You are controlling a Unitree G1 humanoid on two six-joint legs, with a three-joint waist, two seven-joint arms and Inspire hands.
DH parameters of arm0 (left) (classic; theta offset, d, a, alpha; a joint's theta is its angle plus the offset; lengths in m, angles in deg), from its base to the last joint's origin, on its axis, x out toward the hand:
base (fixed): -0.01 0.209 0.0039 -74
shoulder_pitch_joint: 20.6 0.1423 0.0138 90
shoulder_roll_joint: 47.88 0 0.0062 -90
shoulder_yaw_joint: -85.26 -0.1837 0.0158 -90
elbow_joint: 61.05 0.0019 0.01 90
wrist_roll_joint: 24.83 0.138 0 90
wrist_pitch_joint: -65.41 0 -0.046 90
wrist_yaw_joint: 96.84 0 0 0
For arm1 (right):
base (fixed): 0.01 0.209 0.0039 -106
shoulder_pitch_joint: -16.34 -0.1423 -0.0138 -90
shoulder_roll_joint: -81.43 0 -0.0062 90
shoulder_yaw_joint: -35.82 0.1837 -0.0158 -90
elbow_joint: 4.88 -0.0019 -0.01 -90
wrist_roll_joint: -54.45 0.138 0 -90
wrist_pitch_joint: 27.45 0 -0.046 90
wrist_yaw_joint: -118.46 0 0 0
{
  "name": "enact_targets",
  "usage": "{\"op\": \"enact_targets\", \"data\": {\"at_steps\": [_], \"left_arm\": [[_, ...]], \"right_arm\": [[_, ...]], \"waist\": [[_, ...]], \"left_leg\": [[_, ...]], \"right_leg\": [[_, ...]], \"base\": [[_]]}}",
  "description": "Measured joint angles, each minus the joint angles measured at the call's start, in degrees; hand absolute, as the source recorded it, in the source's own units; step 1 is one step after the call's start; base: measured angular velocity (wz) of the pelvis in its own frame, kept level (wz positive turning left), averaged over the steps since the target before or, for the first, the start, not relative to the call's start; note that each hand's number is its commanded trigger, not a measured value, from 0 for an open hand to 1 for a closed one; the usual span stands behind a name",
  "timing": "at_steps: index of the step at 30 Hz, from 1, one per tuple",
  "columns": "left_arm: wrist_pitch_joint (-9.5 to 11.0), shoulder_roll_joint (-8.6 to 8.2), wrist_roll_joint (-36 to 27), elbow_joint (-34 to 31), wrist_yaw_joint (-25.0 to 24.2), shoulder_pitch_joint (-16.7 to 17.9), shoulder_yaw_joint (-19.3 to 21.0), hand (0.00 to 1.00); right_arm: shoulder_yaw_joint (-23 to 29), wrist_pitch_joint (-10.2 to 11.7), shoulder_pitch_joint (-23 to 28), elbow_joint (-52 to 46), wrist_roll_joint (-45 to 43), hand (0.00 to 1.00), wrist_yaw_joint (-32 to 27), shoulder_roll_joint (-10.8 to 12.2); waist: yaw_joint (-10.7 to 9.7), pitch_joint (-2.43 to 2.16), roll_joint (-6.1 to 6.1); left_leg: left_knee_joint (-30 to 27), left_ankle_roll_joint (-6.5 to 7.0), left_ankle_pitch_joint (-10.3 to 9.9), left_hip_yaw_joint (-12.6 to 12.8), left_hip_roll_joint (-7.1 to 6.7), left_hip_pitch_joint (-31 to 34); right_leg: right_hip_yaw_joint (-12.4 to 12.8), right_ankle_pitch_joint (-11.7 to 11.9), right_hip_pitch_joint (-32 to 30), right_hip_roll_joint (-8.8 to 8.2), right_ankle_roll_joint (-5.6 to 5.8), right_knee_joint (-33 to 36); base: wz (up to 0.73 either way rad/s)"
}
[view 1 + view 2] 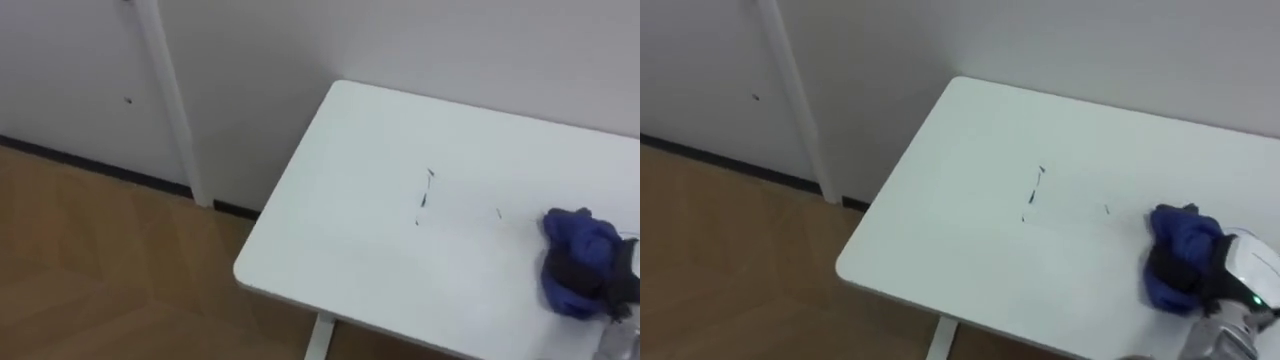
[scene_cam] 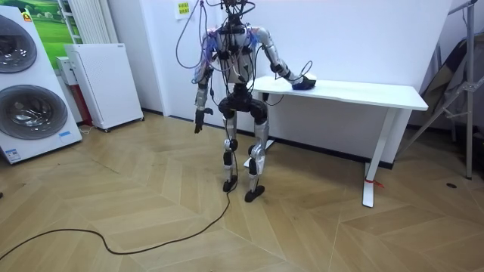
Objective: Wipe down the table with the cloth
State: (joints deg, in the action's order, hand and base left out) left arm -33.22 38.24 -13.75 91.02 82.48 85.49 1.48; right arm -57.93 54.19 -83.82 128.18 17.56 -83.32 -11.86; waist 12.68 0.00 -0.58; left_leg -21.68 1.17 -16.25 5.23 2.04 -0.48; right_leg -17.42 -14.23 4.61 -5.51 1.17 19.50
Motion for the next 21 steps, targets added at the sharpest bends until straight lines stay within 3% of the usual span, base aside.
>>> {"op": "enact_targets", "data": {"at_steps": [2, 3, 4, 5, 7, 9, 10, 11, 13, 14, 15, 16, 17, 18, 19, 20, 21], "left_arm": [[0.7, 0.57, -0.3, 1.9, -0.1, -3.2, -0.8, 0.00], [1.7, 0.73, -0.3, 2.1, -0.1, -4.7, -0.8, 0.00], [2.8, 0.77, -1.0, 1.9, -0.2, -5.9, -0.8, 0.00], [3.3, 0.96, -1.7, 1.8, -0.2, -6.1, -0.8, 0.00], [3.8, 3.11, -2.5, 1.3, -0.3, -6.5, -0.8, 0.00], [3.2, 5.02, -2.7, 1.5, -0.3, -6.2, -0.7, 0.00], [2.9, 6.68, -2.6, 1.4, -0.3, -6.3, -0.6, 0.00], [2.7, 7.45, -2.6, 1.3, -0.2, -6.4, -0.5, 0.00], [2.6, 9.75, -2.6, 0.7, 0.1, -6.3, 0.8, 0.00], [2.6, 10.19, -2.6, 0.6, 0.2, -6.2, 1.1, 0.00], [2.7, 10.40, -2.5, 0.3, 0.6, -5.3, 2.1, 0.00], [2.8, 9.81, -2.4, -0.6, 1.1, -4.2, 2.4, 0.00], [2.8, 9.41, -2.4, -1.0, 1.3, -3.3, 2.7, 0.00], [2.8, 8.39, -2.4, -2.0, 1.6, -2.1, 3.3, 0.00], [2.8, 7.67, -2.1, -2.9, 1.7, -1.3, 3.5, 0.00], [2.8, 7.19, -1.6, -3.1, 1.7, -1.0, 4.0, 0.00], [2.9, 6.26, -1.4, -3.1, 1.7, -0.5, 4.3, 0.00]], "right_arm": [[-4.5, 0.0, -4.1, -0.6, 0.0, 1.00, 1.6, 2.2], [-6.9, 0.3, -7.1, -0.3, -0.1, 1.00, 2.8, 3.3], [-7.9, 1.4, -9.3, 0.4, -0.3, 1.00, 3.9, 3.6], [-8.0, 1.8, -9.9, 0.9, -0.4, 1.00, 3.9, 3.6], [-8.0, 2.1, -12.5, 3.4, -0.4, 1.00, 3.1, 2.7], [-7.9, 2.8, -13.7, 6.2, 0.9, 1.00, 1.6, 1.9], [-6.9, 3.9, -12.7, 6.3, 2.4, 1.00, 0.6, 1.5], [-6.2, 4.4, -11.7, 6.3, 3.2, 1.00, 0.3, 1.3], [-2.8, 6.5, -8.5, 6.4, 4.3, 1.00, -0.8, 0.8], [-1.9, 6.8, -7.7, 6.4, 4.3, 1.00, -0.9, 0.8], [0.0, 7.9, -5.6, 6.5, 4.7, 1.00, -1.2, 0.2], [1.2, 8.3, -3.6, 6.4, 4.8, 1.00, -1.4, -0.8], [1.5, 8.3, -2.6, 6.2, 4.8, 1.00, -1.6, -1.4], [3.2, 8.4, -0.4, 5.5, 4.8, 1.00, -1.7, -2.9], [5.2, 8.4, 2.3, 5.0, 5.0, 1.00, -2.1, -4.2], [6.6, 8.4, 3.2, 5.0, 5.0, 1.00, -2.0, -4.7], [9.2, 8.2, 5.7, 5.1, 5.0, 1.00, -1.8, -5.5]], "waist": [[1.8, 0.24, 0.09], [2.6, 0.68, -0.09], [3.4, 1.27, -0.62], [3.7, 1.18, -0.49], [5.2, 1.03, 0.30], [5.2, 0.90, 0.52], [4.3, 0.45, 1.26], [3.7, 0.47, 1.54], [2.0, 0.33, 2.65], [1.4, 0.29, 3.05], [0.8, 0.06, 3.59], [0.4, -0.28, 2.99], [0.2, -0.38, 2.91], [-0.8, -0.62, 2.57], [-2.6, -0.98, 2.96], [-3.5, -0.99, 3.43], [-4.7, -1.24, 3.98]], "left_leg": [[-1.5, 0.24, -0.4, 1.1, 0.64, 2.2], [-2.7, 0.98, -0.9, 1.5, 1.16, 3.8], [-4.2, 0.90, -0.9, 1.0, 1.80, 5.4], [-4.7, 0.85, -0.9, 0.8, 1.89, 6.3], [-6.8, 0.24, -1.3, 0.2, 2.54, 9.1], [-7.6, -0.86, -1.3, -2.1, 3.84, 10.7], [-7.7, -1.89, -1.0, -4.6, 4.50, 12.2], [-7.8, -2.47, -0.9, -5.9, 4.82, 12.6], [-8.1, -5.30, -1.2, -9.1, 6.42, 12.8], [-8.1, -6.14, -1.1, -8.7, 7.03, 12.6], [-7.9, -7.83, -1.1, -7.5, 8.47, 11.5], [-6.7, -9.70, -0.6, -6.1, 10.68, 10.2], [-5.5, -10.78, 0.1, -5.6, 11.75, 9.3], [-2.8, -12.57, 1.8, -5.3, 13.72, 8.1], [-0.7, -13.38, 4.1, -4.0, 14.97, 7.4], [-0.2, -13.23, 5.4, -2.6, 15.33, 7.2], [0.3, -11.80, 7.5, 0.7, 15.53, 6.7]], "right_leg": [[-0.4, 0.0, -3.4, -0.60, -0.07, 2.6], [-0.8, 0.0, -5.6, -1.08, 0.17, 4.7], [-0.8, -0.3, -9.1, -2.28, 2.47, 9.6], [-0.5, -0.4, -10.8, -3.62, 2.73, 11.8], [1.9, 0.0, -14.0, -9.89, 3.60, 12.8], [3.4, 0.7, -14.6, -12.13, 4.01, 10.1], [3.2, 2.5, -14.2, -12.70, 4.24, 6.9], [2.9, 3.6, -13.5, -12.63, 4.33, 4.9], [2.8, 7.7, -10.9, -11.17, 4.55, -0.3], [2.7, 9.1, -10.4, -10.72, 4.63, -0.4], [1.4, 8.3, -9.4, -10.10, 7.51, 0.3], [1.1, 6.0, -8.7, -8.16, 8.13, 1.1], [0.1, 5.0, -8.9, -7.56, 7.71, 1.8], [-1.5, 3.6, -9.5, -6.10, 6.13, 3.7], [-3.4, 1.7, -9.6, -5.63, 4.94, 5.0], [-3.5, 0.8, -9.6, -5.43, 4.61, 5.5], [-3.2, -0.7, -9.2, -5.19, 3.91, 6.2]], "base": [[-0.44], [-0.06], [0.10], [0.37], [0.36], [0.47], [0.74], [0.87], [0.74], [0.54], [0.23], [0.04], [-0.16], [0.00], [0.24], [0.47], [0.33]]}}
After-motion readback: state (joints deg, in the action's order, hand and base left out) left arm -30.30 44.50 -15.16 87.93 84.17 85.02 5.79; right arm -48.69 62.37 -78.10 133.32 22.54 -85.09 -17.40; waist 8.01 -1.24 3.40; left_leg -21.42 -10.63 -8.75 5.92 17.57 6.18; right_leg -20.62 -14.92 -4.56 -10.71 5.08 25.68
